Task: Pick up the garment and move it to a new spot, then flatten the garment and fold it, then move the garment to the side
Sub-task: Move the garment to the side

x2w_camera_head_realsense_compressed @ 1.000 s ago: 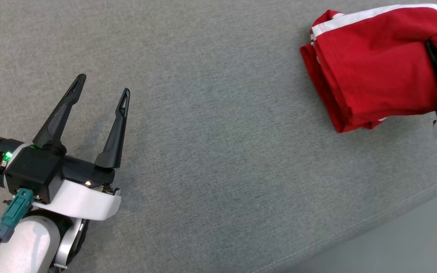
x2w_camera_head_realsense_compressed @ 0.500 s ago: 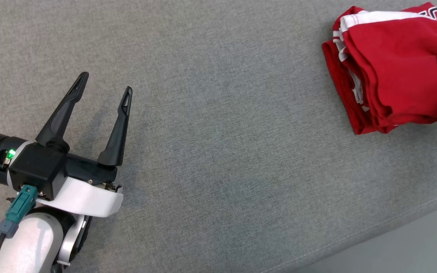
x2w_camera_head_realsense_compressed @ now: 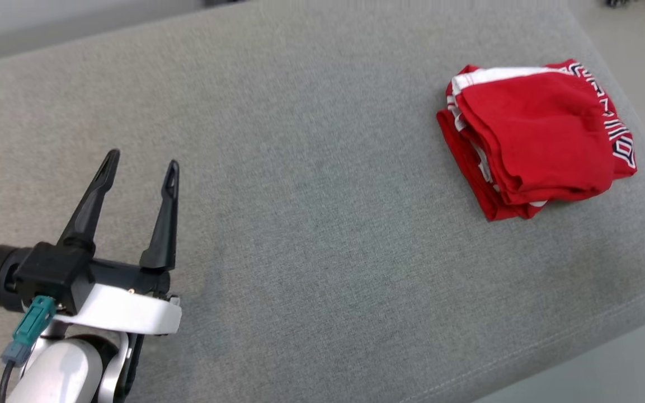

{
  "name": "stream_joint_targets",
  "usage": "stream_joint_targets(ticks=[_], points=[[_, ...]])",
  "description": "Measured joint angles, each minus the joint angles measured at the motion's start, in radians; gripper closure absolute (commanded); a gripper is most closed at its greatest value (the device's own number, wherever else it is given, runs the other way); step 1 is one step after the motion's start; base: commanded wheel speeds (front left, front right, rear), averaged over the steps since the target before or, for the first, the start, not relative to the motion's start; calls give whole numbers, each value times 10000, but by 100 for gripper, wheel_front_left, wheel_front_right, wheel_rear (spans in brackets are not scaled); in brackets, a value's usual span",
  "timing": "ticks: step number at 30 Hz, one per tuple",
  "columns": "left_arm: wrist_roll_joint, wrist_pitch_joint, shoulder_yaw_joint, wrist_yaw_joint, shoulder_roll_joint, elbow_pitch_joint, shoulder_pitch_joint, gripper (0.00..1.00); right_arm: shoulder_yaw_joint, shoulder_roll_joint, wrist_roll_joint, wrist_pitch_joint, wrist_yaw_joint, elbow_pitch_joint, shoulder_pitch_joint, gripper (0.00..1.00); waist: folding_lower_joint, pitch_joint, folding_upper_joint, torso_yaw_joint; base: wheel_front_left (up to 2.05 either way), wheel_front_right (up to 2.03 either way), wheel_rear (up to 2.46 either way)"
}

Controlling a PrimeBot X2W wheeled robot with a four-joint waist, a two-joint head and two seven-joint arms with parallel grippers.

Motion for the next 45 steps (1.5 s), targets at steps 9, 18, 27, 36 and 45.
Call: stream_joint_targets(ticks=[9, 18, 27, 36, 45], points=[[-337, -203, 290, 360, -81, 161, 760, 0, -780, 1467, -1091, 788, -2, -3342, 2050, 0, 0, -990, 0, 690, 0, 0, 0], [-608, -568, 757, 807, -224, 293, 1458, 0, -702, 2314, -1680, 1929, 0, -5532, 3216, 0, 0, -1485, 0, 1863, 0, 0, 0], [-788, -686, 617, 784, -224, 322, 2144, 0, -602, 2660, -2015, 2665, -2, -6311, 4228, 0, 0, -2212, 0, 2945, 0, 0, 0], [-1106, -736, 349, 518, -422, 736, 2409, 0, -855, 2876, -2061, 2982, -2, -6575, 5358, 0, 0, -3139, 0, 3163, 0, 0, 0], [-1154, -518, 337, 474, -125, 920, 2784, 0, -970, 2972, -2138, 3237, -2, -6922, 5965, 0, 0, -3615, 0, 3109, 0, 0, 0]])
